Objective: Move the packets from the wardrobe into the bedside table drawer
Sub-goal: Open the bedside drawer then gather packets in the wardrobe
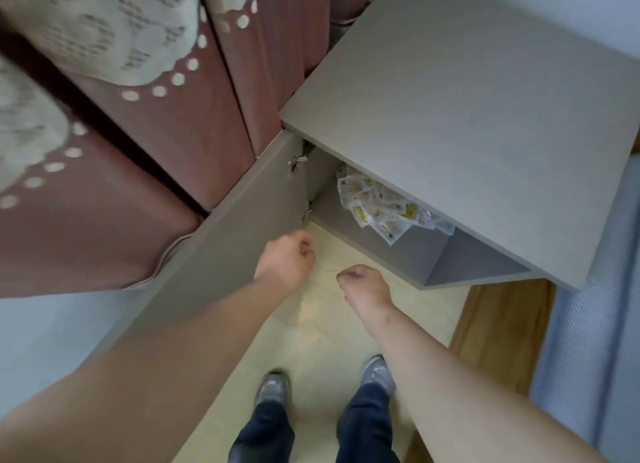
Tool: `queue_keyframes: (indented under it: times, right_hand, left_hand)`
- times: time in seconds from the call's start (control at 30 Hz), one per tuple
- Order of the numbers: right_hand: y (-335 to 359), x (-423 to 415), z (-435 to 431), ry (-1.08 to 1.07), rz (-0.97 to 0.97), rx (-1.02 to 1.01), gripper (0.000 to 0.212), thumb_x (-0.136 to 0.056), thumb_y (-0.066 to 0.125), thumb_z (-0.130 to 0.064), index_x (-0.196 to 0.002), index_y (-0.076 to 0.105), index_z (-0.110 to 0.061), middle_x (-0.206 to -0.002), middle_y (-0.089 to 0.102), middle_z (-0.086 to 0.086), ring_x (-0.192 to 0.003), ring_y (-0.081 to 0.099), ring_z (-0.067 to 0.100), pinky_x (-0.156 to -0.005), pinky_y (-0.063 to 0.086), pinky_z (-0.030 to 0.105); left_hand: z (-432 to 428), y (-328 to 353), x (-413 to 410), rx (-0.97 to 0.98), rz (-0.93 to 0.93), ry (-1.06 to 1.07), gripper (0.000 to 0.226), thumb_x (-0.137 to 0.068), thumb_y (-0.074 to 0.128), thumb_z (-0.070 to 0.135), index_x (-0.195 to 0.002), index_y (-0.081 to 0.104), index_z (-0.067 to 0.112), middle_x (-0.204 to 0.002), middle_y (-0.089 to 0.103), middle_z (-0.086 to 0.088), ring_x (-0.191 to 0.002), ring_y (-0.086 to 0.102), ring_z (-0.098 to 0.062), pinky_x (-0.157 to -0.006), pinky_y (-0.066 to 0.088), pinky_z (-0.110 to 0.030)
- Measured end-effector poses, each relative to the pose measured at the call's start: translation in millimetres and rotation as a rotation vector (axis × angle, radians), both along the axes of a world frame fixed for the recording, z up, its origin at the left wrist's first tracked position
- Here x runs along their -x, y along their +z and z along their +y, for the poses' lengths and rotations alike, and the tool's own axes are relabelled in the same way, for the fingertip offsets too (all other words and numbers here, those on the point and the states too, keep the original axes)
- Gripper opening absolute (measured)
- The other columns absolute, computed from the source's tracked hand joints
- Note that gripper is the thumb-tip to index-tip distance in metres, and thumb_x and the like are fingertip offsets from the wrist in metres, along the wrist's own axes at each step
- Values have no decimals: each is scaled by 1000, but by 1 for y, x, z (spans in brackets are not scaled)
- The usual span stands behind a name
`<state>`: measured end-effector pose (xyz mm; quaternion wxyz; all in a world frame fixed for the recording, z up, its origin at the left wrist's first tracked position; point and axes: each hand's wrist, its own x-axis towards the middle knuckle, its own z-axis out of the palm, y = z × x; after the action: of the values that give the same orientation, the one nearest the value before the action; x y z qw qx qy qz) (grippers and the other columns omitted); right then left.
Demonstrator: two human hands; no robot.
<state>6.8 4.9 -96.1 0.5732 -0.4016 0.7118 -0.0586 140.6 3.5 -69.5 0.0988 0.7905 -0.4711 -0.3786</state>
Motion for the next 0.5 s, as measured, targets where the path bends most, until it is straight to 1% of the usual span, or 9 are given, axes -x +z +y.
queue_keyframes:
  times: [0.03, 0.1, 0.13, 0.2, 0.27, 0.3, 0.37, 0.43, 0.5]
  right_hand:
    - [-8, 10, -6, 18, 7, 16, 16, -86, 49, -12, -73, 57, -17, -73, 56, 1, -71, 52, 20, -64, 41, 23]
    - [-28, 27, -17, 46, 30, 51, 17, -86, 48, -11, -73, 57, -17, -68, 52, -2, -65, 49, 16, -58, 37, 23]
    - [-40, 35, -21, 53, 42, 59, 15, -86, 49, -11, -78, 60, -16, -72, 55, -2, -69, 51, 16, -60, 37, 23]
    - [-67, 47, -29, 54, 80, 67, 16, -87, 51, -13, -97, 64, -15, -90, 62, -1, -84, 55, 17, -70, 38, 21]
    - [-94, 55, -37, 62, 137, 66, 24, -89, 52, -14, -111, 61, -14, -107, 63, 2, -96, 57, 20, -75, 38, 20]
    - [-108, 58, -41, 66, 159, 73, 26, -90, 52, -15, -115, 60, -15, -113, 63, 3, -101, 57, 21, -77, 38, 20]
    - [-135, 61, -49, 85, 186, 82, 30, -91, 52, -17, -120, 57, -15, -120, 61, 5, -107, 57, 22, -77, 37, 20]
    - [-164, 61, -60, 115, 204, 99, 33, -91, 52, -18, -123, 55, -15, -123, 59, 6, -109, 55, 23, -77, 36, 20]
    - [-200, 61, -70, 169, 238, 146, 35, -89, 52, -20, -124, 56, -17, -126, 58, 7, -114, 54, 25, -80, 38, 22]
  left_hand:
    - [-7, -11, 8, -17, 3, 1, 30, -89, 47, 13, -114, 64, 17, -113, 68, -4, -107, 60, -24, -90, 44, -22]
    - [-20, -34, 23, -45, 33, 1, 28, -90, 48, 15, -112, 65, 19, -110, 68, -3, -101, 60, -21, -83, 43, -19]
    - [-26, -47, 29, -57, 58, 1, 27, -90, 49, 15, -111, 64, 20, -108, 68, -2, -95, 60, -19, -77, 42, -16]
    - [-37, -74, 37, -75, 90, -16, 26, -91, 50, 15, -112, 64, 19, -105, 65, -1, -86, 55, -15, -67, 38, -12]
    - [-47, -100, 42, -78, 96, -49, 26, -91, 49, 12, -111, 66, 16, -106, 64, -1, -87, 54, -14, -56, 34, -6]
    - [-52, -113, 43, -74, 87, -64, 26, -91, 48, 12, -109, 67, 16, -108, 65, 0, -91, 56, -15, -54, 34, -3]
    - [-62, -137, 42, -51, 65, -87, 25, -91, 48, 13, -106, 68, 18, -112, 67, 1, -102, 60, -16, -59, 33, -1]
    - [-73, -164, 40, -46, 45, -144, 25, -92, 48, 15, -106, 67, 20, -115, 67, 0, -108, 60, -19, -75, 39, -12]
    - [-86, -200, 38, -25, 37, -170, 23, -92, 47, 15, -102, 67, 23, -116, 66, -2, -108, 60, -22, -84, 44, -20]
